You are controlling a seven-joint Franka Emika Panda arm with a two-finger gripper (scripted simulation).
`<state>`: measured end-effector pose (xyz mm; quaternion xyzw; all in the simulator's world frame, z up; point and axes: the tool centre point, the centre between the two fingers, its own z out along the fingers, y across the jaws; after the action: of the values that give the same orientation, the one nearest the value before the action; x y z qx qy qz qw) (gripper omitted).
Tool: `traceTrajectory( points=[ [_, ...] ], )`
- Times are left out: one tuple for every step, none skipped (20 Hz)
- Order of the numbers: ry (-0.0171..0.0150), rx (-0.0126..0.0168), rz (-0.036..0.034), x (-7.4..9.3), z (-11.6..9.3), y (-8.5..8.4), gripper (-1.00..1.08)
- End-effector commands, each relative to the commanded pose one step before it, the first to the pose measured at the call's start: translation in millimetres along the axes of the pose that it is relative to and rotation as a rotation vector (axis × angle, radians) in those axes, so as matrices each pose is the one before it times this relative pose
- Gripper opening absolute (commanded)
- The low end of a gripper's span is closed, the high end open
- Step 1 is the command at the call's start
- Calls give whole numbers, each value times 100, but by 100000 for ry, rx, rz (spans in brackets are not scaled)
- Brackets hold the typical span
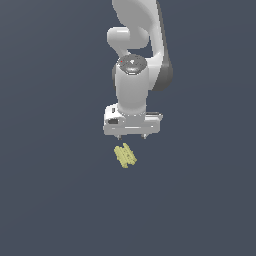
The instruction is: Pick up the object and move it to a goal position.
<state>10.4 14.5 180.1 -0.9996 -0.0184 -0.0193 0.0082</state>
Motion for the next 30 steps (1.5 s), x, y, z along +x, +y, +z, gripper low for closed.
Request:
traceTrajectory(
  points=[
    [0,0,0,0,0,1,100],
    [41,-14,-190,10,-24,-54,100],
    [119,-38,-551,28,-71,-154,100],
    [202,-64,-923,49,-122,-261,100],
    [297,-94,-1319,72,-183,-382,100],
    [374,-116,-1579,91,-237,-475,100],
    [343,-103,-1350,85,-227,-430,100],
    [298,-85,-1063,73,-206,-368,100],
    [247,-64,-764,59,-182,-300,100],
    [191,-42,-453,42,-153,-228,100],
    [106,-14,-100,19,-98,-120,100],
    [3,7,119,-2,-16,-7,100],
    [-45,10,111,-11,36,57,100],
    [-68,4,-10,-9,70,75,100],
    [-68,-6,-169,-6,86,74,100],
    [-75,-15,-326,-3,106,72,100],
    [-83,-22,-471,0,128,78,100],
    [-94,-29,-610,1,152,86,100],
    [-107,-34,-745,2,178,94,100],
    [-124,-37,-858,0,205,111,100],
    [-148,-37,-957,-4,239,133,100],
    [-175,-36,-1057,-9,276,160,100],
    [-201,-34,-1162,-15,312,183,100],
    [-220,-32,-1278,-21,343,200,100],
    [-236,-29,-1409,-26,371,211,100],
    [-253,-24,-1534,-33,401,225,100],
    [-274,-17,-1650,-42,434,242,100],
    [-294,-7,-1767,-53,467,259,100],
    [-312,5,-1888,-65,500,272,100],
    [-329,19,-2009,-78,532,286,100]
  ],
)
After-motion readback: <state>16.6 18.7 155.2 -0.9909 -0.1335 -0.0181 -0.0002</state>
